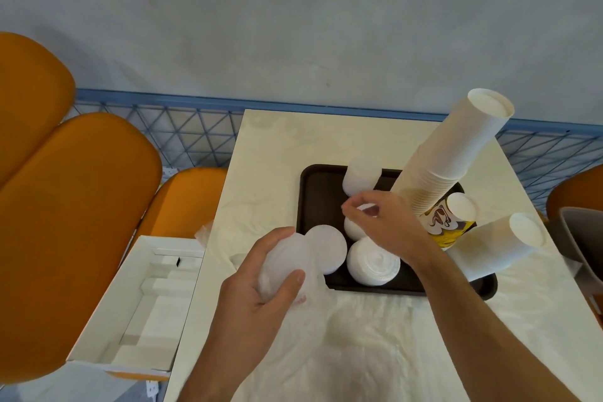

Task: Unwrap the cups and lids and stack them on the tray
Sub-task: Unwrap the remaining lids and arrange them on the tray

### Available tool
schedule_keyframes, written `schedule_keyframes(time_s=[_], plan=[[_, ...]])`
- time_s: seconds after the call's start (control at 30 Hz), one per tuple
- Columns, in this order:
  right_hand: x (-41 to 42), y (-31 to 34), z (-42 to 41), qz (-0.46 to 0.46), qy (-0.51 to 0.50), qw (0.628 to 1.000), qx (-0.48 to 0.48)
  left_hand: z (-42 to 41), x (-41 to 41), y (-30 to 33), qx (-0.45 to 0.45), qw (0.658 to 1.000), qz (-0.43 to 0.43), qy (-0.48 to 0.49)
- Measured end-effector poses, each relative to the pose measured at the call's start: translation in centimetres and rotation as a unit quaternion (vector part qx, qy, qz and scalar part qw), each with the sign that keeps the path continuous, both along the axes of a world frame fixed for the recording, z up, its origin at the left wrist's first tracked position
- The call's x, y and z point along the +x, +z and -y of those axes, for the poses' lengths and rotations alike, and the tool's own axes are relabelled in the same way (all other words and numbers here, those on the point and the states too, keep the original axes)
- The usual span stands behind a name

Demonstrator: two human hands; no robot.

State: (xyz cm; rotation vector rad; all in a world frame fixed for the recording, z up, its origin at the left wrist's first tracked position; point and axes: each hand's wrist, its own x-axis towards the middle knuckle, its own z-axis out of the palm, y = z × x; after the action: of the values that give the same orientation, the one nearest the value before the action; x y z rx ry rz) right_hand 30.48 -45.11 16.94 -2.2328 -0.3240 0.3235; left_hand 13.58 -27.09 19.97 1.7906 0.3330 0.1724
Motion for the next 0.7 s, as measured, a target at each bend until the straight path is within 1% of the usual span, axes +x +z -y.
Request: schedule_keyframes(time_s=[0.07,0.1,0.13,0.23,0.33,0.47,0.7], plan=[[-2.7,2.9,-0.6,-0.036,0.057,0.990,0.122,0.2,0.2,-0.1,0.004,1.000,-0.009,0.002],[-4.0,3.9,-0.7,-0.041,0.073,0.985,0.151,0.3,0.3,0.0,0.011,1.000,-0.014,0.001],[-5.0,4.5,-0.8,-0.036,0.079,0.984,0.155,0.5,0.4,0.0,0.017,1.000,-0.017,-0.001],[-6.9,4.5,-1.0,0.008,0.071,0.992,0.100,1.2,0.7,0.3,0.015,1.000,-0.017,-0.012],[-7.5,4.1,-1.0,0.052,0.048,0.995,0.075,1.6,0.9,0.5,0.021,0.999,-0.015,-0.020],[-7.9,3.8,-0.7,0.054,0.053,0.996,0.042,2.0,0.7,0.4,0.021,0.999,-0.014,-0.024],[-8.3,3.5,0.3,0.045,0.022,0.998,0.041,2.6,0.4,0.5,0.019,0.999,0.002,-0.035]])
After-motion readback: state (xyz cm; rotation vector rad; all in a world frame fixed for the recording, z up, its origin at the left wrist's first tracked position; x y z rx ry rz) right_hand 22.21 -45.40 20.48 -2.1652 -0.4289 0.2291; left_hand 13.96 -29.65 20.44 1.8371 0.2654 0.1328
